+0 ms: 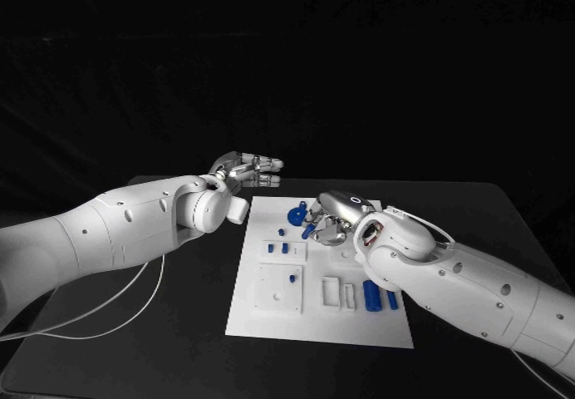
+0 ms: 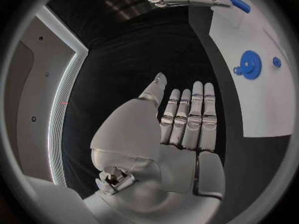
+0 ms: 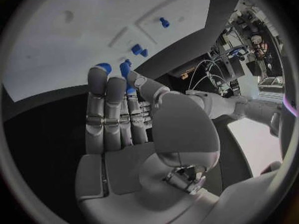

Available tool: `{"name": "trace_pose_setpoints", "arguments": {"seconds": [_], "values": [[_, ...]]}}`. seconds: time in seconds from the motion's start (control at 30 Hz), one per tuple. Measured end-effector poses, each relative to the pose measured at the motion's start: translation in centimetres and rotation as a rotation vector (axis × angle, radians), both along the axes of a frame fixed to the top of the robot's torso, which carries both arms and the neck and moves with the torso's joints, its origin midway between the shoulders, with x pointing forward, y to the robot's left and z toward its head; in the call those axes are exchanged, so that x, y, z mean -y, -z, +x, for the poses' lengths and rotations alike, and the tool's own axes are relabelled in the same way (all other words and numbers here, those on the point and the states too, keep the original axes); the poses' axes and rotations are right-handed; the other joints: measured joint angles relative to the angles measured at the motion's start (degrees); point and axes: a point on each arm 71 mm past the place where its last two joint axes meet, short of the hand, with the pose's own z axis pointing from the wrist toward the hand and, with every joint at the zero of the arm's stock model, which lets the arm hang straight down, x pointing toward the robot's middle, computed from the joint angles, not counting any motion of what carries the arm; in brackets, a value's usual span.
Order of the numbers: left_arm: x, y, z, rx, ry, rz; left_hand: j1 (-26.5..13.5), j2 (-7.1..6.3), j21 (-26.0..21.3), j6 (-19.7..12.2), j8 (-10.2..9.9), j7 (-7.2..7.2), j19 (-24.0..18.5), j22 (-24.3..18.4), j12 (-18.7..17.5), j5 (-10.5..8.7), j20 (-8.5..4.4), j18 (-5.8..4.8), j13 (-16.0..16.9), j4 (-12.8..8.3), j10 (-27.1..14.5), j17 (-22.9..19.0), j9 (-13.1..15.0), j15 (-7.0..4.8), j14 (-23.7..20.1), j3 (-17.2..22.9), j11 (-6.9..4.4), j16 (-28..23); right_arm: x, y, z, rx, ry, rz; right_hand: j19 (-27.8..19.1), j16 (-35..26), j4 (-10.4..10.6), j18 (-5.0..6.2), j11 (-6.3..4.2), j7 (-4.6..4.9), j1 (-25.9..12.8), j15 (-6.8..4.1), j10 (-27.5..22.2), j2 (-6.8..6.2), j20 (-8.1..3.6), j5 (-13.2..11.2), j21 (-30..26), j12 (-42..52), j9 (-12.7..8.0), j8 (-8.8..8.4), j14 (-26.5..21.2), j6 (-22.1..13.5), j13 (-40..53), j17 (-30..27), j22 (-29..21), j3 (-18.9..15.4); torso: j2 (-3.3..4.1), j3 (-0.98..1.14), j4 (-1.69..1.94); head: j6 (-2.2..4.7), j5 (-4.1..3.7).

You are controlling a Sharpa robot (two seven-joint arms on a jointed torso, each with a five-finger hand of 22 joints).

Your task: Assemble the parts on the task board

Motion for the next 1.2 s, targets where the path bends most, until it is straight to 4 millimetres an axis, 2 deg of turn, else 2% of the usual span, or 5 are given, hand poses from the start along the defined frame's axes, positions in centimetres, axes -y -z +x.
{"name": "trace_pose_setpoints", "arguments": {"seconds": [0.2,0.43,0.63,0.9,1.2], "values": [[0.1,0.0,0.0,0.0,0.001,0.0,0.0,0.0,0.0,0.0,0.0,0.0,0.0,0.0,0.0,0.0,0.0,0.0,0.0,0.0,0.0,0.0,0.0,0.0,0.0,0.0,0.0,0.0,-1.4,0.5,-0.6,-0.008,-0.032,-0.002,0.0,0.0,0.0,0.06,-0.1,0.0,-0.2,0.0,0.1,-0.16,0.0,0.0,0.0,0.3,0.0,0.0,0.0,0.0,-0.1,0.0,0.0,0.0,0.01,0.01,0.12,-0.19,0.41],[0.2,0.0,0.0,0.0,0.003,0.0,0.0,0.0,0.0,0.0,0.0,0.0,0.0,0.0,0.0,0.0,0.0,0.0,0.0,0.0,0.0,0.0,0.0,0.0,0.0,0.0,0.0,0.0,-2.3,1.0,-1.4,-0.015,-0.065,-0.017,0.0,-0.1,-0.2,0.26,-0.23,0.15,-0.3,0.0,0.1,-0.29,0.01,0.4,0.0,0.3,0.0,0.0,0.0,0.1,-0.1,0.0,0.0,-0.2,-0.01,-0.03,0.03,-0.54,1.05],[0.3,0.0,0.0,0.0,0.003,0.0,0.0,0.0,0.0,0.0,0.0,0.0,0.0,-0.1,0.0,0.0,0.0,0.0,0.0,0.0,0.0,0.0,0.0,0.0,0.0,0.0,0.0,0.0,-3.2,1.3,-2.7,-0.024,-0.111,-0.028,0.1,0.2,-0.2,0.31,-0.08,0.15,-0.4,0.01,0.3,-0.13,0.09,0.4,0.0,0.3,0.0,-0.01,0.0,0.1,-0.1,0.0,0.1,-0.2,-0.02,0.03,-0.05,-0.86,1.71],[0.4,0.0,0.0,0.0,0.005,-0.001,0.0,0.0,0.0,0.0,0.0,0.0,0.0,-0.1,0.0,0.0,0.0,0.01,0.0,0.0,0.0,0.0,0.0,0.0,0.0,0.0,0.0,0.0,-4.5,1.7,-4.8,-0.034,-0.181,-0.052,-0.1,0.2,-0.5,0.34,-0.08,0.16,-0.5,0.01,0.3,0.14,-0.1,0.4,0.0,0.3,0.0,-0.13,0.0,0.1,-0.1,0.0,0.1,-0.5,-0.08,0.06,-0.07,-1.09,2.03],[0.4,0.0,0.0,0.0,0.005,-0.001,0.0,0.0,0.0,0.0,0.0,0.0,0.0,-0.2,0.0,0.0,0.0,0.0,0.0,0.2,0.0,0.0,0.0,0.0,0.0,-0.2,0.0,0.0,-5.6,2.3,-6.6,-0.035,-0.242,-0.091,-0.1,0.2,-0.5,0.35,-0.09,0.23,-0.4,0.01,0.3,0.3,-0.09,0.5,0.0,0.2,-0.1,-0.18,0.0,0.0,-0.1,-0.1,0.2,-0.5,-0.05,0.07,-0.16,-1.31,3.02]]}}
